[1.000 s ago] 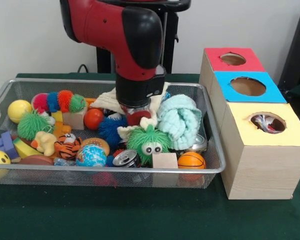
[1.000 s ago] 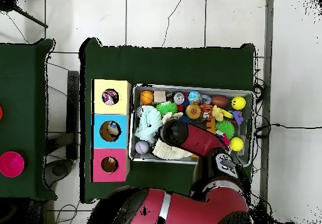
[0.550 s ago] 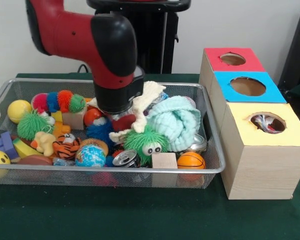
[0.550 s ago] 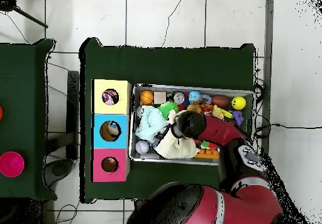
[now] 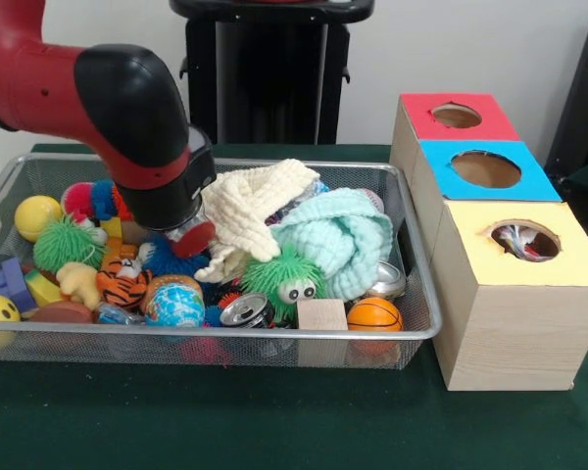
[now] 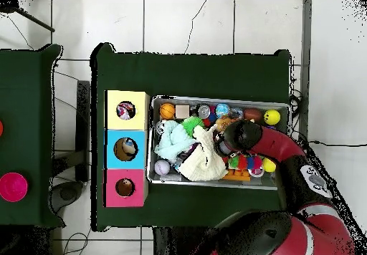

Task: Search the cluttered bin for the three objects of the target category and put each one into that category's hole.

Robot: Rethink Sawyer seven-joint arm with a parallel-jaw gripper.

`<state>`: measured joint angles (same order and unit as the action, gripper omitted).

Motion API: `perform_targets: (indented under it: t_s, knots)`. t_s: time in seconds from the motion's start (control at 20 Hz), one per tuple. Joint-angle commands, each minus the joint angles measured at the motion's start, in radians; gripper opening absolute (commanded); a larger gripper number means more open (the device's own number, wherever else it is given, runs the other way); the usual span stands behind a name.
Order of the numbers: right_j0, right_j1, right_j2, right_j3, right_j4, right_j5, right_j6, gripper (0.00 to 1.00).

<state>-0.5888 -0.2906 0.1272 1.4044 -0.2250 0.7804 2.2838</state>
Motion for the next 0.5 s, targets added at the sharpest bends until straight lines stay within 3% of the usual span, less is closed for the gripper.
perform_targets:
  t_s: [0.05, 0.35, 0.5]
  knots:
    - [-0.037, 0.049, 0.004, -0.054, -0.119, -0.047, -0.157, 0.00]
    - [0.057, -0.126, -0.001, 0.149, -0.012, -0.076, 0.072, 0.00]
    - [0.143, -0.189, -0.036, 0.171, 0.021, -0.051, 0.177, 0.00]
